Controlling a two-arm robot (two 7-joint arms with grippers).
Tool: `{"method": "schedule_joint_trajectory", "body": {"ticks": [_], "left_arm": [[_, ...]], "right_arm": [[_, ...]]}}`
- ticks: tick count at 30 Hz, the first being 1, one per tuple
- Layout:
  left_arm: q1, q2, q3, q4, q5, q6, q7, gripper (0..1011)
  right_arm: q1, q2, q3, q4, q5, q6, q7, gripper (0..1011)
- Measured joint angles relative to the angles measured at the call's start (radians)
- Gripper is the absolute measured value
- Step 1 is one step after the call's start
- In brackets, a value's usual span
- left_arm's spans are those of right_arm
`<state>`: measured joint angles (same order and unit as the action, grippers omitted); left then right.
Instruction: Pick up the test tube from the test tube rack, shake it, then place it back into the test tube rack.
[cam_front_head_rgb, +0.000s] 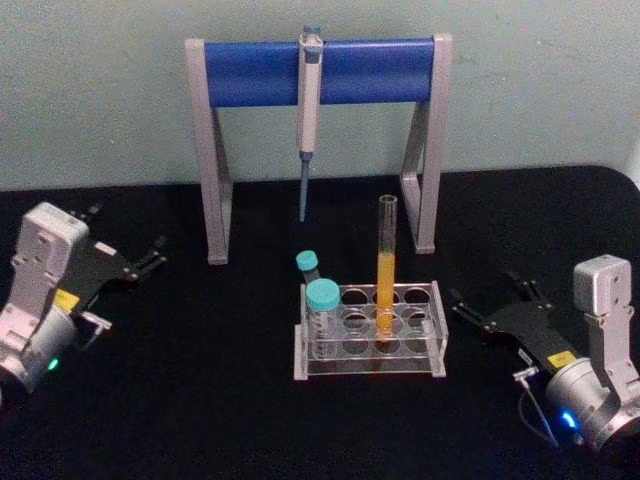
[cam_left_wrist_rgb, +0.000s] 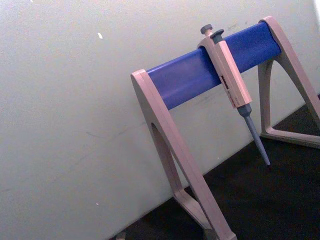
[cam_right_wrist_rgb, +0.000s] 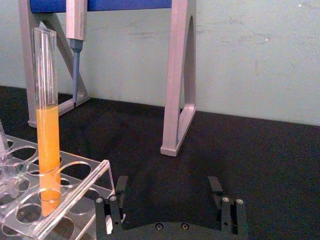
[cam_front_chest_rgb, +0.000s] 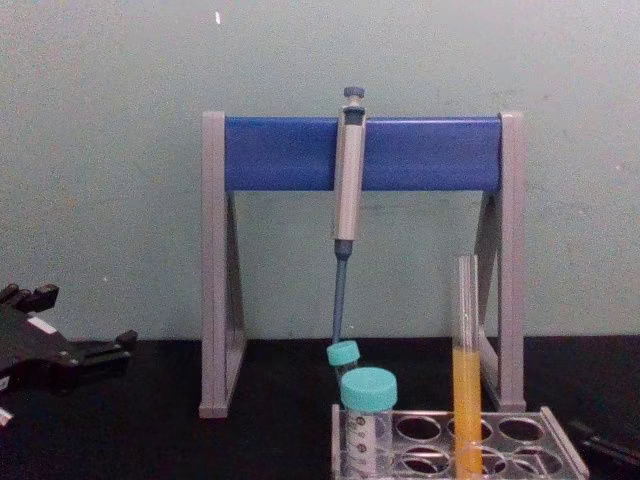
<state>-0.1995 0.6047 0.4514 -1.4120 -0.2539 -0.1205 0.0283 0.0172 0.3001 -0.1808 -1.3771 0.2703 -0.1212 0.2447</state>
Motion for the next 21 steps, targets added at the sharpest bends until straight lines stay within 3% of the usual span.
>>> {"method": "schedule_joint_trajectory", "body": {"ticks": [21], "left_arm": [[0.000, 0.000, 0.000, 0.000, 0.000, 0.000, 0.000, 1001]], "right_arm": [[-0.002, 0.002, -0.002, -0.002, 0.003, 0.000, -0.002, 1000]]}}
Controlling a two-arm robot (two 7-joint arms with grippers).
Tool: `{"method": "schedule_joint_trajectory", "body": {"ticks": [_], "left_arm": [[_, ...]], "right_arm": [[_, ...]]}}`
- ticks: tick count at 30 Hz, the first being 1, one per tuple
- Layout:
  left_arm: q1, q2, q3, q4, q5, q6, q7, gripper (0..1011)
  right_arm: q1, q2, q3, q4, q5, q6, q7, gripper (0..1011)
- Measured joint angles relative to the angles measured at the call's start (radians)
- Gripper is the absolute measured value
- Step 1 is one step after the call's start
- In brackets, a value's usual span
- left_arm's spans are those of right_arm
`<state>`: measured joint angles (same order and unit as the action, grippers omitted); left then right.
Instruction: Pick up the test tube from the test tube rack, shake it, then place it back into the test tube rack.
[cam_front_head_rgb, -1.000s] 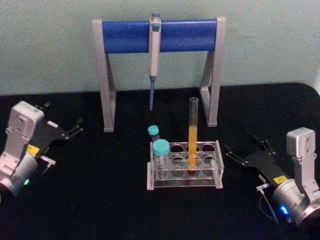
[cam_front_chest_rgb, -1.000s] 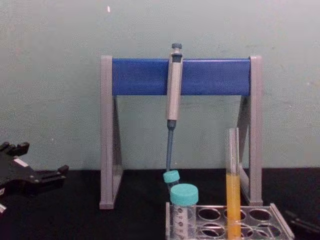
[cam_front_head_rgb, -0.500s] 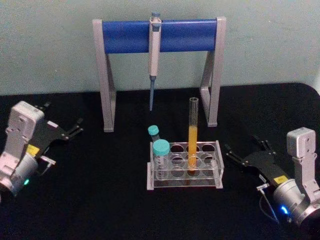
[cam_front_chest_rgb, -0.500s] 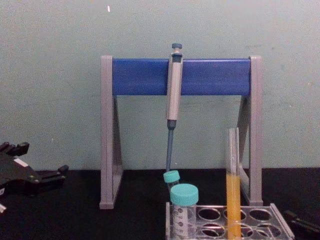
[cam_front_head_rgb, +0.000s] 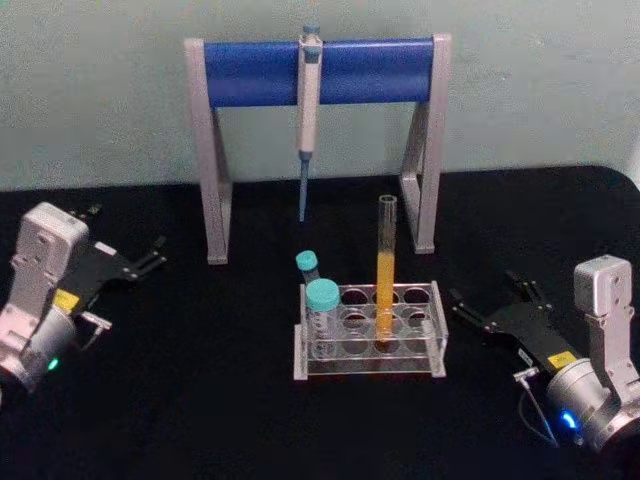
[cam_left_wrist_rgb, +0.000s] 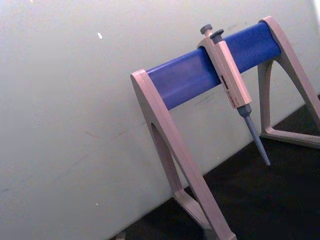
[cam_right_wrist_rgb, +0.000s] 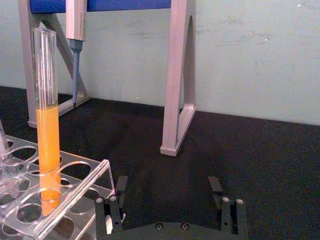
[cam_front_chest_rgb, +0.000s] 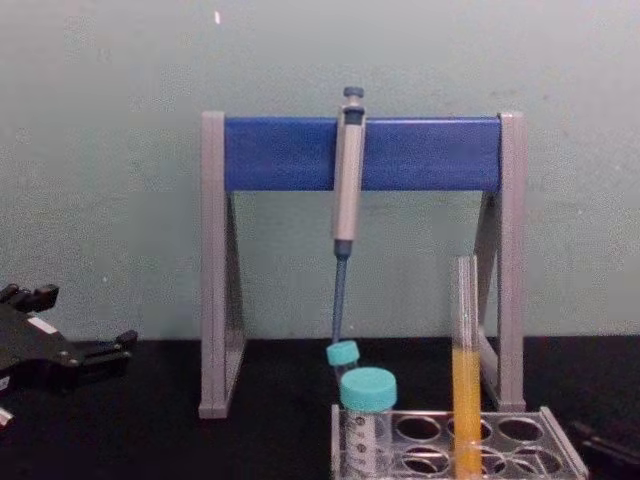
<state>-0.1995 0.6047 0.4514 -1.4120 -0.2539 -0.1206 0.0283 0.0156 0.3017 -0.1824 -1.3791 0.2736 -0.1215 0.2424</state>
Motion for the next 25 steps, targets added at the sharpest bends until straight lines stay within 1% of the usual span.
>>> {"method": "schedule_joint_trajectory", "body": {"ticks": [25], "left_arm": [[0.000, 0.000, 0.000, 0.000, 0.000, 0.000, 0.000, 1002]], "right_arm": [[0.000, 0.000, 0.000, 0.000, 0.001, 0.000, 0.000, 1000]]}}
